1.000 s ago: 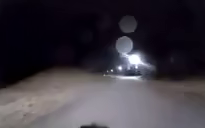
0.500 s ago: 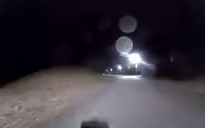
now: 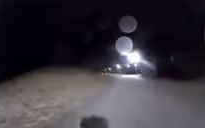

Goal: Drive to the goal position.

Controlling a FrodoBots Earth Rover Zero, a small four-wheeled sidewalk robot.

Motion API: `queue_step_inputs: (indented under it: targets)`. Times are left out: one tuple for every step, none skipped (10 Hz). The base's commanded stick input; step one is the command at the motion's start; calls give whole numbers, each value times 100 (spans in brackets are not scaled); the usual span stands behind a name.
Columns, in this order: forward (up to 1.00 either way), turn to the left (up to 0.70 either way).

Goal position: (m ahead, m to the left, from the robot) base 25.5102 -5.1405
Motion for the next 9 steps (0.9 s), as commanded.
queue_step_inputs:
  targets:
    - [100, -2]
    - [100, 0]
    - [100, 0]
    - [100, -33]
    - [100, -40]
    - [100, -16]
    - [100, 0]
    - [100, -13]
    - [100, -30]
